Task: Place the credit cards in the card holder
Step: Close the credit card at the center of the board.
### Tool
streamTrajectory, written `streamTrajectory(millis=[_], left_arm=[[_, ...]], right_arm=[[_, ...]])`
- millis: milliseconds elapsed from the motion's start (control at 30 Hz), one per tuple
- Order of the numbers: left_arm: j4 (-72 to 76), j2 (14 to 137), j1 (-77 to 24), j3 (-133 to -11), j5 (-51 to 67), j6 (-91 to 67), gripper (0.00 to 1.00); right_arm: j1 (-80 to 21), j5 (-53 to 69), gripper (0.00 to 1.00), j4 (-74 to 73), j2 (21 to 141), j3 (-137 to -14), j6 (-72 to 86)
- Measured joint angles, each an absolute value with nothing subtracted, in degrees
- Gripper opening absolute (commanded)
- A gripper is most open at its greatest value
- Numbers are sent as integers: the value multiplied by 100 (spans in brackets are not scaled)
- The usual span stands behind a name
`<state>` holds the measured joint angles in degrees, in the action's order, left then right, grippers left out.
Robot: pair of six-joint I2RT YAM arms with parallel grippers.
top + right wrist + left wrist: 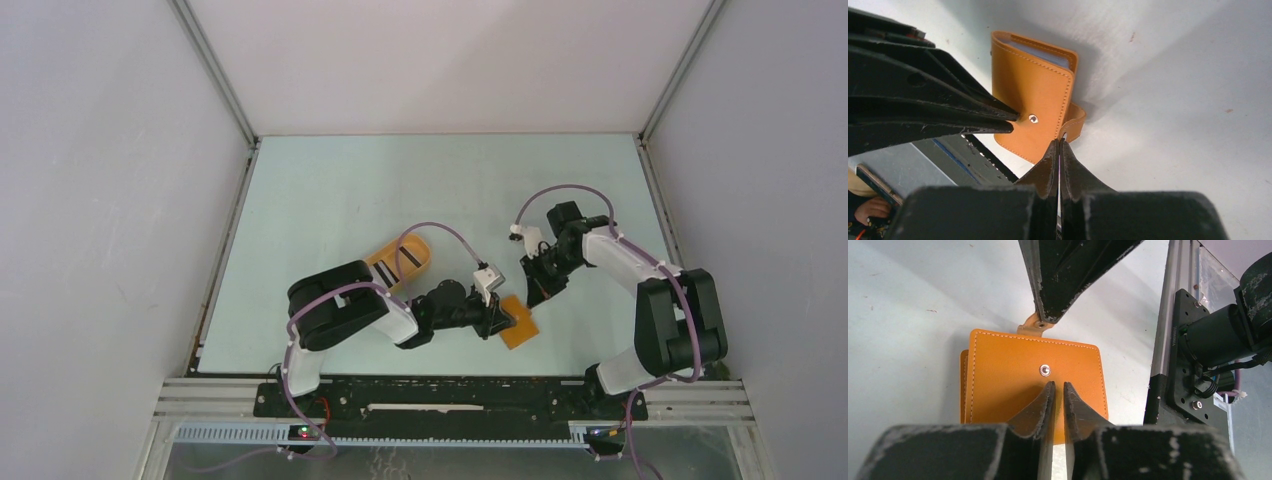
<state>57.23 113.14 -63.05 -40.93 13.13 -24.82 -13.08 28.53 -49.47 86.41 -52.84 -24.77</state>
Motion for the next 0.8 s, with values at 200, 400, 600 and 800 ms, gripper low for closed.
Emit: streamTrajectory(millis=[200, 400, 600, 800], left_arm=[[5699, 11314, -6267, -4093, 1328, -2558, 5], [5686, 11314, -6243, -4093, 1347, -2624, 0], [5680, 11314, -6228, -4093, 1356, -2705, 0], [5677, 11314, -6222, -4091, 1369, -2720, 0]], right_arm=[[-1564, 2987, 0, -5004, 8630, -5284, -2567], [-1837, 2939, 0, -5009, 8652, -5290, -2630], [-2040, 2873, 0, -5006, 8836, -5299, -2663], [-2204, 2799, 0, -5004, 8952, -5323, -2661]])
